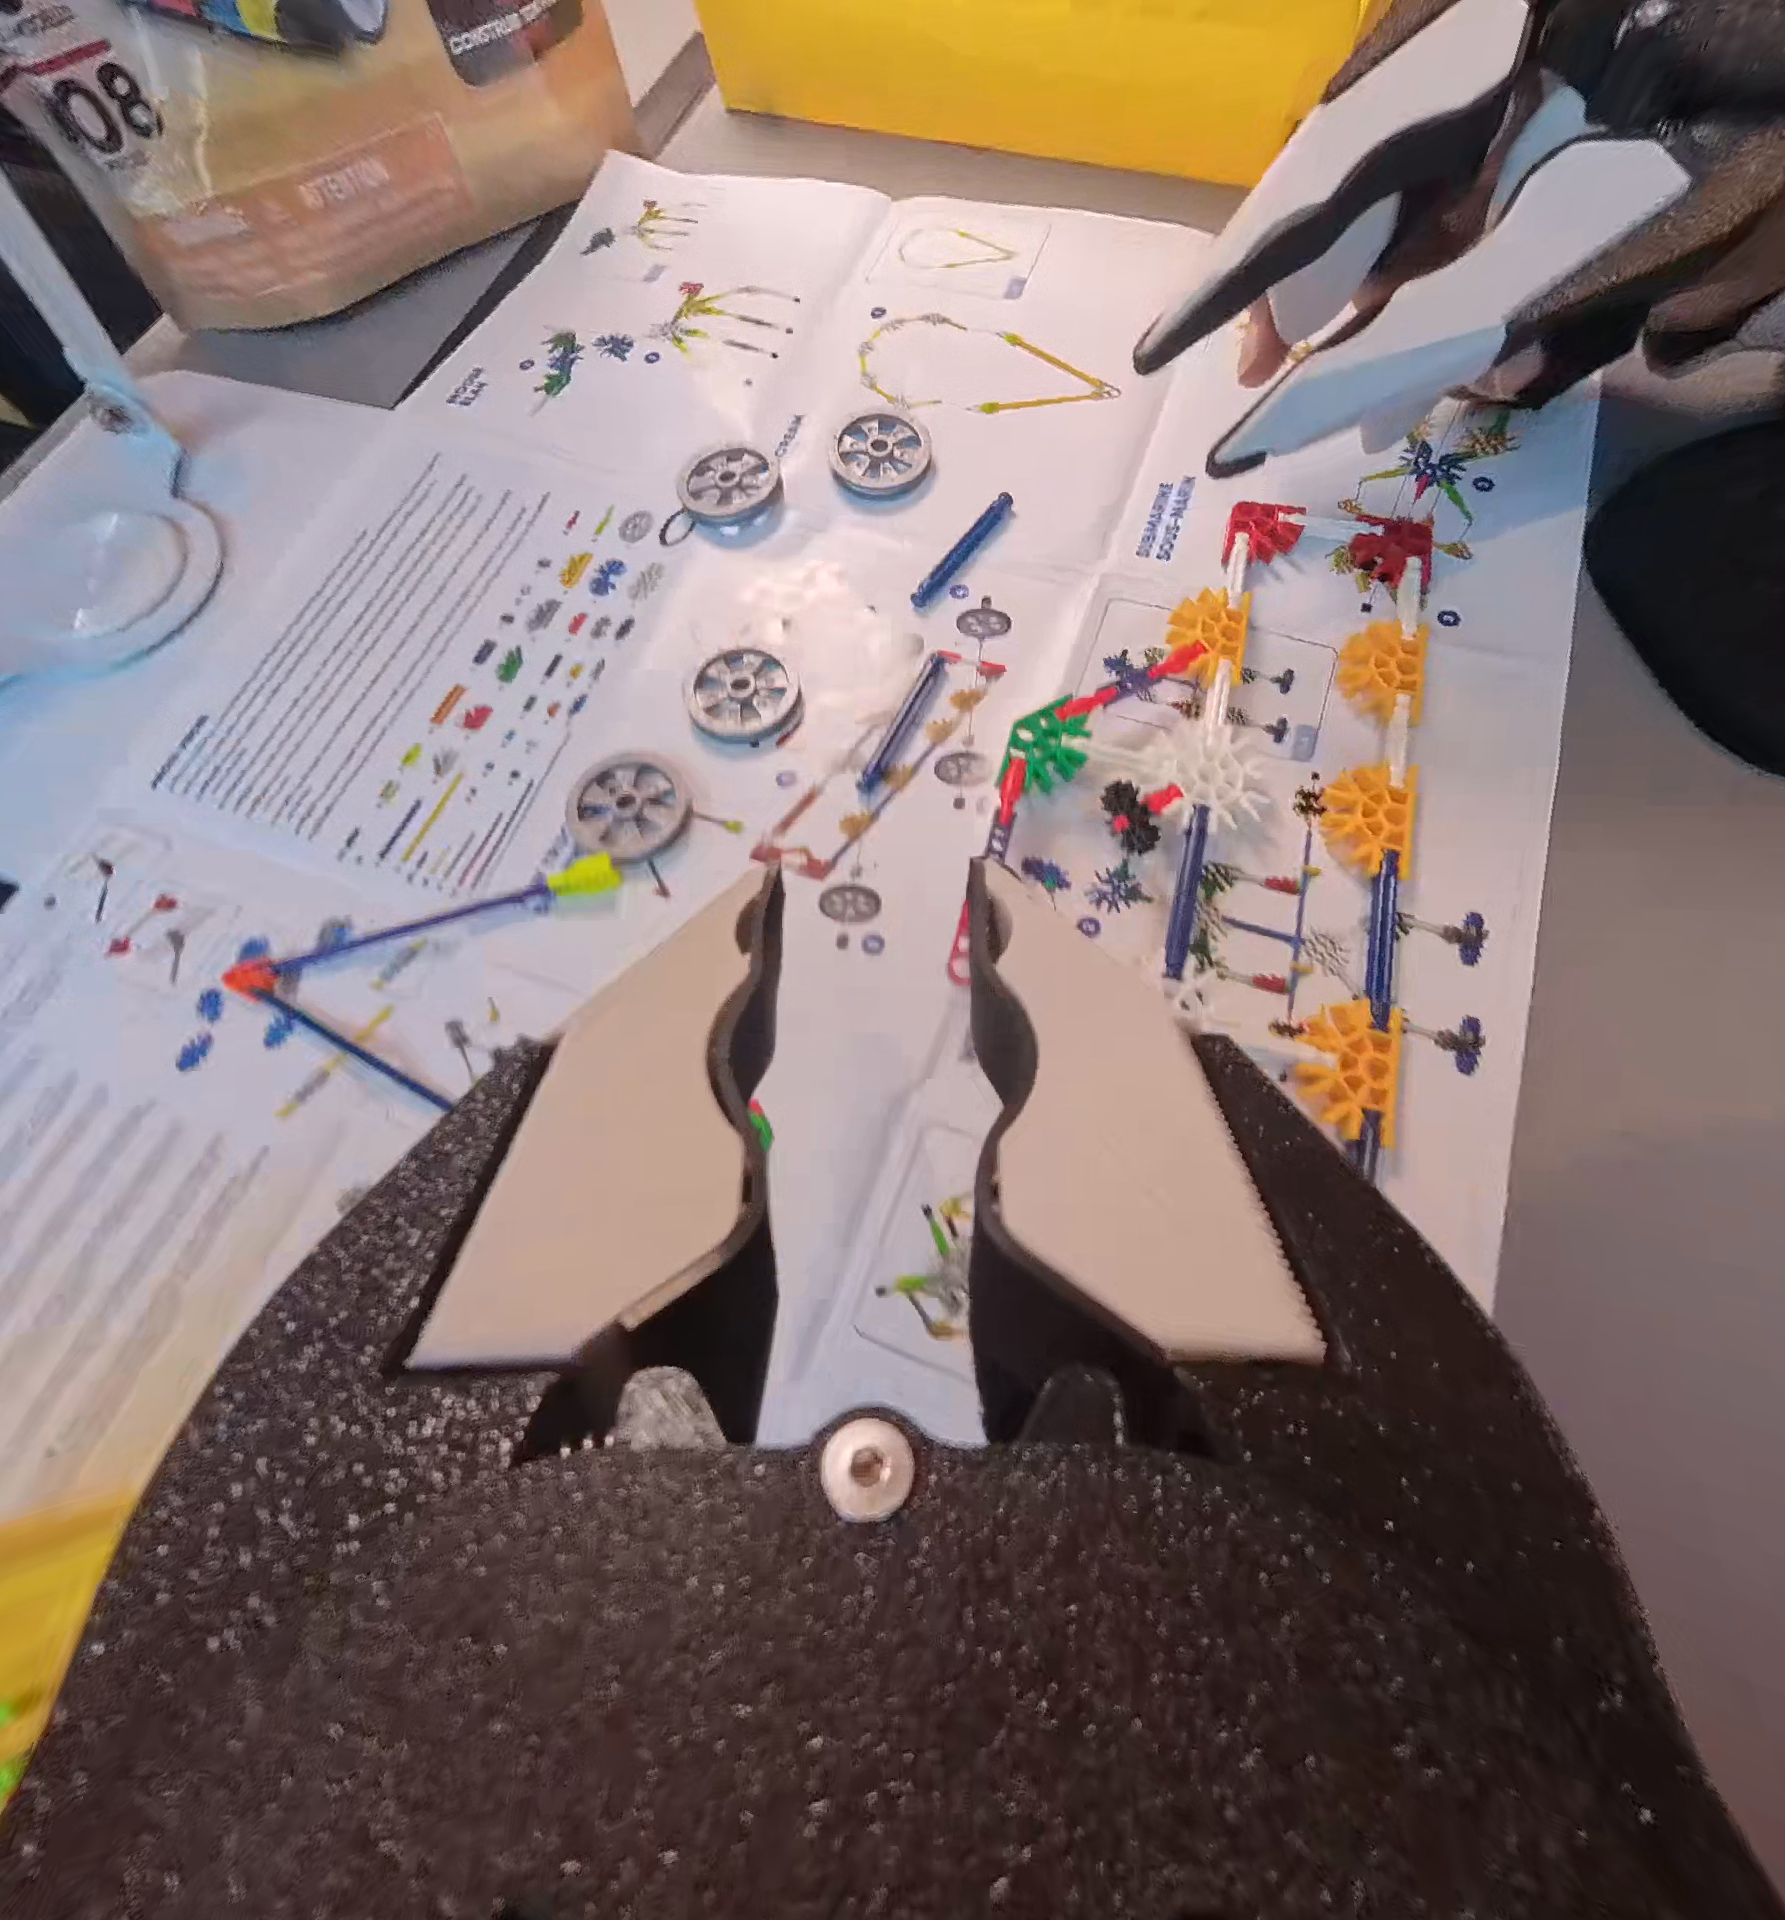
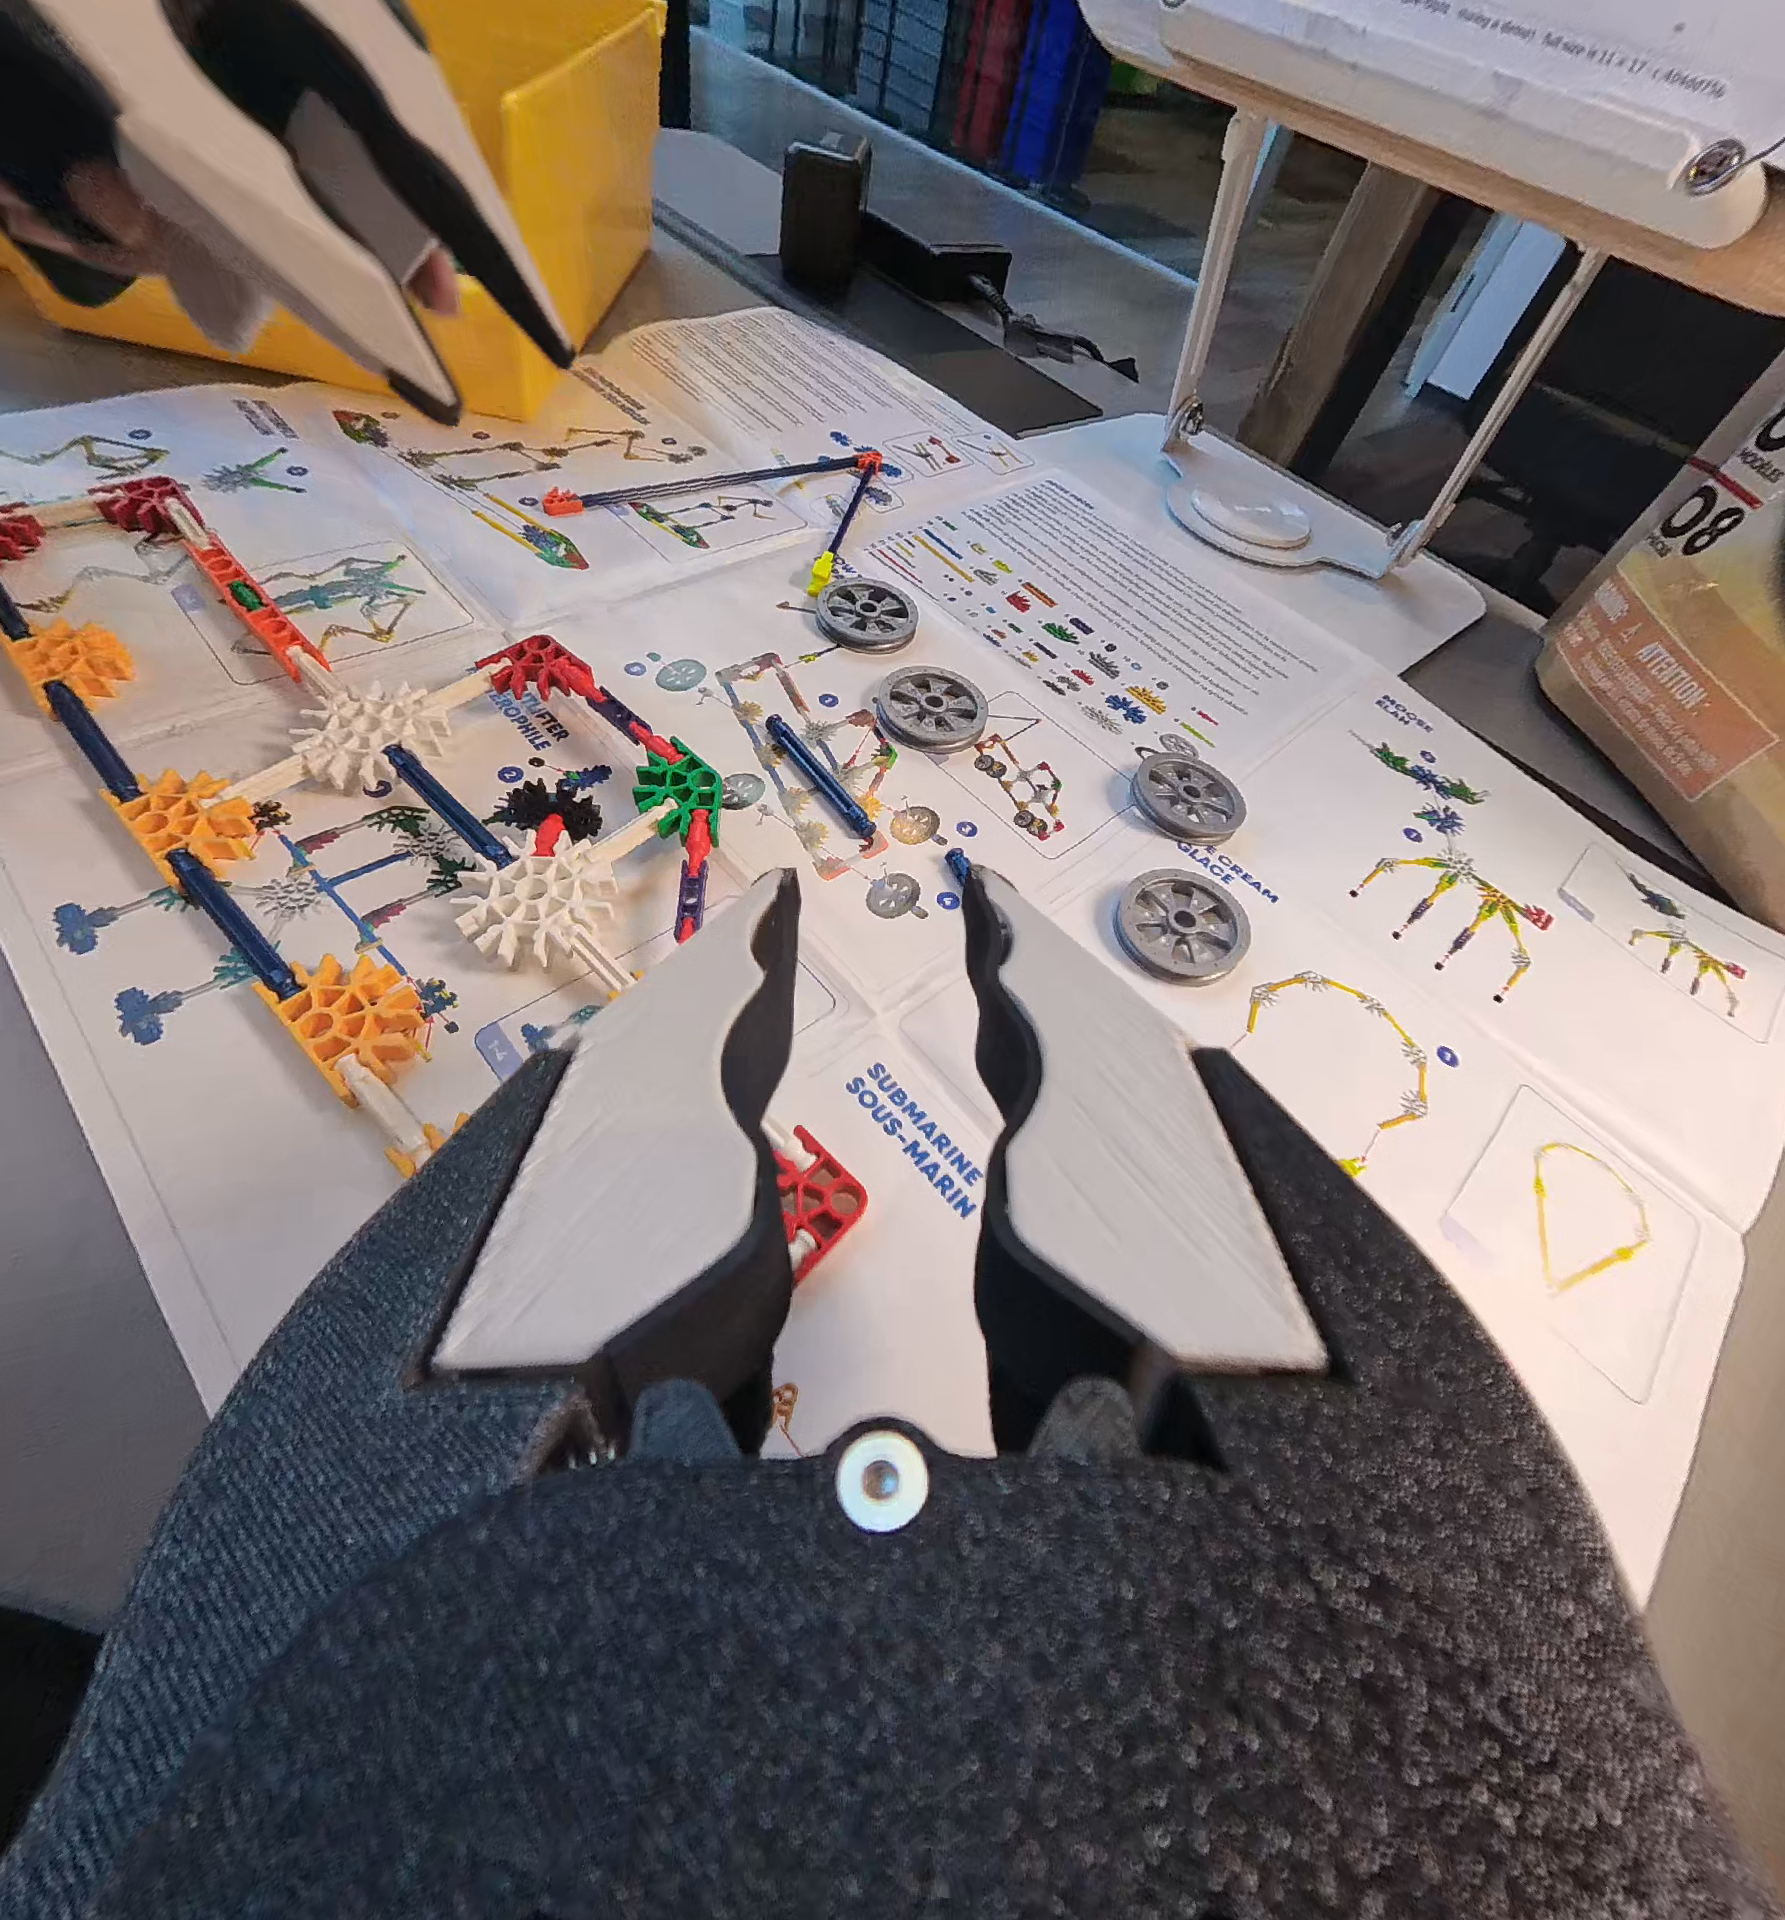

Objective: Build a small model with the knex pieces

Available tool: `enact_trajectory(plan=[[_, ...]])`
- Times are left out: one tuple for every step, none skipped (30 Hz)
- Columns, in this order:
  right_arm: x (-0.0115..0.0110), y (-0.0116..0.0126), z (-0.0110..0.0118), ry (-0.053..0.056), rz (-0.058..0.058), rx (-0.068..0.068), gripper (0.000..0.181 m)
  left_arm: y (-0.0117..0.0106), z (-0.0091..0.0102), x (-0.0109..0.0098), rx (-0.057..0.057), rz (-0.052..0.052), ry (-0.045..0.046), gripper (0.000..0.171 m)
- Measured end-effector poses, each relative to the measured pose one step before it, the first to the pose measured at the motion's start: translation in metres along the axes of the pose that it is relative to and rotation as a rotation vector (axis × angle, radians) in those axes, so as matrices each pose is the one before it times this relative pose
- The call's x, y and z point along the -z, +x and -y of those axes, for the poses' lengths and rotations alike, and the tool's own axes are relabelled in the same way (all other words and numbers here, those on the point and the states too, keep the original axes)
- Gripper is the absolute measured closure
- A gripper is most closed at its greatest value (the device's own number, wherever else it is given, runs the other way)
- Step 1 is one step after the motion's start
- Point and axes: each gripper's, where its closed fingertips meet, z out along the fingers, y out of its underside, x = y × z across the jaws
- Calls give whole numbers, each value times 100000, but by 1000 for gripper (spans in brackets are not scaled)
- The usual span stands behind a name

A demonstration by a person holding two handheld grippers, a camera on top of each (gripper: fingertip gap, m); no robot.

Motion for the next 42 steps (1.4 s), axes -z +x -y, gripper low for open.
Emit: enact_trajectory(plan=[[-98, -104, 356, 1720, 1604, -624, 150, 582, -1271, 662, 2352, 1153, 416, 135], [-187, -81, 472, 1784, 1863, -693, 150, 709, -1286, 492, 1946, -290, -776, 131], [-321, 17, 479, 764, 1451, -565, 150, 594, -1155, 343, 1317, -107, -1192, 126], [-424, 36, 456, -481, 1256, 564, 149, 398, -929, 226, 140, 316, -754, 124], [-497, 68, 434, -1590, 853, 2182, 149, 397, -777, 131, -881, -752, -995, 123], [-564, 1, 362, -2767, 1191, 3241, 148, 296, -648, 41, -1453, -1357, -1472, 121], [-626, -100, 244, -4043, 2107, 3613, 147, 110, -543, 9, -2271, -977, -1791, 122], [-643, 78, 358, -3576, 1350, 3579, 147, 120, -535, 12, -3313, -1399, -2336, 125], [-626, 140, 528, -2398, 1178, 3118, 148, 141, -676, 3, -3602, -1337, -3372, 127], [-642, 120, 503, -2499, 1850, 2419, 148, -66, -717, -12, -3358, 385, -3575, 129], [-639, 212, 322, -3185, 1439, 1884, 149, -77, -635, 26, -3135, 1115, -2738, 132], [-659, 227, -30, -4345, 1433, 1959, 149, 142, -458, 76, -1903, -96, -1533, 135], [-666, 125, -569, -6322, 2018, 1997, 149, 351, -250, 131, -344, -1799, -313, 140], [-668, 357, -873, -6611, 227, 1661, 149, 271, -159, 133, 230, -1599, -117, 146], [-695, 595, -900, -5208, -1732, 740, 151, 19, -136, 83, -87, -95, -283, 149], [-723, 262, -865, -3987, -317, -628, 152, -130, -112, 54, -484, 786, -419, 151], [-612, -200, -793, -2703, 1880, -945, 152, -147, -69, 43, -541, 870, -162, 155], [-400, -270, -570, -808, 1594, -1022, 152, -171, -32, 47, -516, 992, 59, 160], [-190, -127, -399, 259, 289, -1322, 152, -258, 46, 47, -486, 1617, 541, 166], [-26, -99, -239, 684, -348, -955, 152, -362, 134, 42, -409, 2178, 978, 168], [48, -230, -189, 674, 31, -227, 152, -506, 235, 41, 25, 2990, 1352, 166], [57, -261, -195, 318, 84, 182, 152, -552, 350, 71, 371, 3214, 1919, 162], [22, -205, -171, 137, -362, 369, 152, -383, 430, 117, 708, 2104, 2336, 160], [-34, -253, -106, 103, 85, 558, 152, -101, 381, 142, 997, 158, 2202, 160], [-79, -274, -11, 240, 332, 794, 152, -7, 312, 134, 1159, -333, 1975, 160], [-104, -145, 138, 685, -344, 1126, 153, 105, 168, 91, 1014, -954, 1215, 159], [-144, -72, 246, 906, -512, 1193, 153, 250, -19, 6, 856, -1862, 190, 158], [-178, -131, 308, 1067, 34, 844, 153, 380, -182, -98, 768, -2549, -610, 155], [-210, -211, 365, 1395, 770, 261, 154, 616, -318, -206, 937, -4102, -1298, 150], [-237, -261, 355, 1236, 1305, -204, 154, 710, -342, -289, 1060, -4779, -1271, 143], [-268, -242, 246, 694, 1294, -263, 154, 482, -172, -305, 727, -3105, -301, 139], [-291, -155, 117, 30, 851, 60, 155, 284, -101, -284, 222, -1763, -158, 140], [-342, -112, -41, -851, 749, 291, 155, 132, -167, -265, -200, -766, -800, 141], [-288, -137, -44, -797, 1085, 117, 157, -104, -123, -185, -631, 862, -561, 142], [-112, -78, 214, 801, 1248, -1200, 161, -159, -9, -85, -664, 1166, 17, 145], [-123, -167, -89, -1232, 1897, -963, 166, -126, 34, -14, -226, 800, 80, 148], [-24, -172, -51, -812, 1618, -598, 171, -121, 39, 14, -156, 678, -18, 151], [17, -75, -3, -286, 567, 150, 174, -64, 22, 27, -483, 512, 3, 154], [61, -22, -91, -583, 82, 405, 176, 0, 10, 9, -630, 265, 281, 157], [125, -79, -115, -513, 455, 382, 176, 31, 4, -5, -421, -20, 612, 159], [153, -130, -128, -369, 845, 283, 176, 22, -1, -18, 32, -374, 732, 159], [171, -97, -177, -168, 737, 342, 176, -4, -2, -8, 514, -580, 458, 159]])
